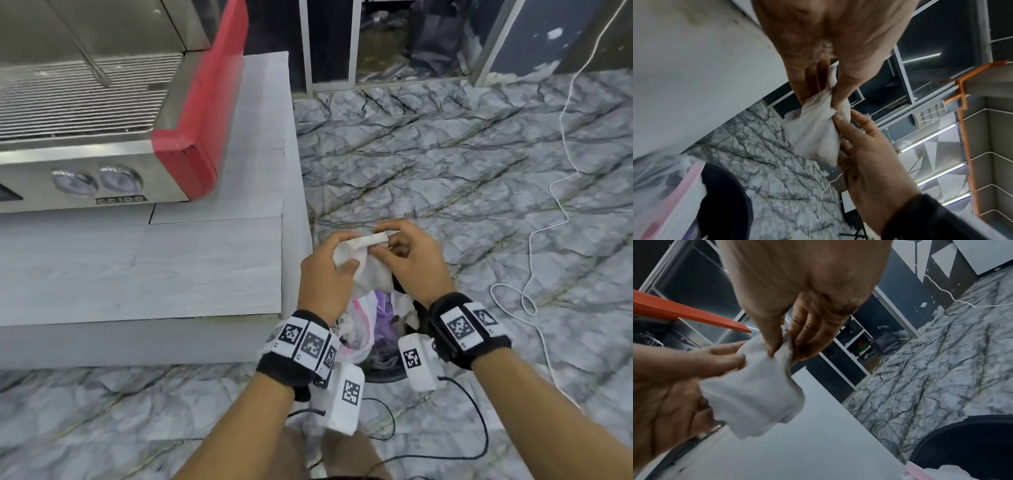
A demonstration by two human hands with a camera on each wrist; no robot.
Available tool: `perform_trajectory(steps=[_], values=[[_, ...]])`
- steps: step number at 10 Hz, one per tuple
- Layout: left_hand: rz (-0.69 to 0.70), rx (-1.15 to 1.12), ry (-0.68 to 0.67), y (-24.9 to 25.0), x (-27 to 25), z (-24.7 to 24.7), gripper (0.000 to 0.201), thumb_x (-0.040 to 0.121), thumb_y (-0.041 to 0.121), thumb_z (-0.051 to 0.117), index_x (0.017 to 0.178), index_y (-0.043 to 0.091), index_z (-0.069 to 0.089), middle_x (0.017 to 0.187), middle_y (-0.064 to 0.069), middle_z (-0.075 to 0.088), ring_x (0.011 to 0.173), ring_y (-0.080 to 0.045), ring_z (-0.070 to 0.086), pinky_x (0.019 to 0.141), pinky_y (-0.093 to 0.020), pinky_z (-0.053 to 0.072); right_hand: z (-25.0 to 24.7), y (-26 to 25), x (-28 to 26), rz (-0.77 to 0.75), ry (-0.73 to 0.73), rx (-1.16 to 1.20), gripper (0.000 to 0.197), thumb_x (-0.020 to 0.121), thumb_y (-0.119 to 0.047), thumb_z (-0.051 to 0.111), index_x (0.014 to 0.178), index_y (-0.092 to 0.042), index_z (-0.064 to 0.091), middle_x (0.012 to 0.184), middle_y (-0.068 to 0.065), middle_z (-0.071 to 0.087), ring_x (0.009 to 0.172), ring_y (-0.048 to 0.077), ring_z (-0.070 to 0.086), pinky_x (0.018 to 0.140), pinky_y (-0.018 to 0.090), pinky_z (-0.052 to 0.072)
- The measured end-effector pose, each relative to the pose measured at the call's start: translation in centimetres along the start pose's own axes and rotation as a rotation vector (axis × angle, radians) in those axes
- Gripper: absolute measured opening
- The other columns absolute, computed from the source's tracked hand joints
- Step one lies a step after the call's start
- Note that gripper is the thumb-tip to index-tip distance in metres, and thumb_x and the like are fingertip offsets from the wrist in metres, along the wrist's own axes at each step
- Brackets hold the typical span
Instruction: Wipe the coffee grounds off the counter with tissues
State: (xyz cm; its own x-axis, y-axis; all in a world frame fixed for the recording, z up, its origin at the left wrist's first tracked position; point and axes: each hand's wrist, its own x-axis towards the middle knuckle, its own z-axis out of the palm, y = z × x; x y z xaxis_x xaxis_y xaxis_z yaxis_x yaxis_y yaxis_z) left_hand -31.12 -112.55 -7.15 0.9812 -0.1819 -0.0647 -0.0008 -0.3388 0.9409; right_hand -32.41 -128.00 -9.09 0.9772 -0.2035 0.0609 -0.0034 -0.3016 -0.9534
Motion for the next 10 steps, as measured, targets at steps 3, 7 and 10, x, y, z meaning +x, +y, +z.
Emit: perform_trajectory(steps=[3,7,10], values=[[-0.183,0.06,0.05,-7.5,2.3,3.8,0.015,0.086,0.008,0.06,0.089,0.021,0.066,0.088,0.008,0.064,0.07,0.003,0.054,0.063,0.0,0.037,2.1,8.6,1.4,0.202,-0.086,-0.14,0.022,0.08,-0.012,0.074,0.081,-0.033,0.066,0.078,0.004,0.07,0.073,0.026,0.065,0.072,0.04,0.056],[-0.428,0.163,0.057,-21.2,5.1,8.0,0.01,0.087,0.011,0.06,0.091,0.014,0.068,0.09,-0.001,0.067,0.081,-0.015,0.058,0.072,-0.02,0.045,7.4,21.3,1.8,0.431,-0.212,-0.237,0.014,0.08,-0.016,0.072,0.079,-0.027,0.064,0.069,-0.008,0.063,0.063,0.008,0.058,0.058,0.021,0.048],[-0.625,0.179,-0.124,-27.9,6.2,10.0,0.063,0.088,0.006,0.054,0.145,0.019,0.029,0.149,-0.005,0.036,0.135,-0.024,0.037,0.109,-0.031,0.032,11.0,28.6,0.5,0.608,-0.235,-0.303,0.056,0.089,-0.022,0.063,0.141,-0.021,0.043,0.135,0.006,0.056,0.123,0.021,0.052,0.104,0.032,0.039]])
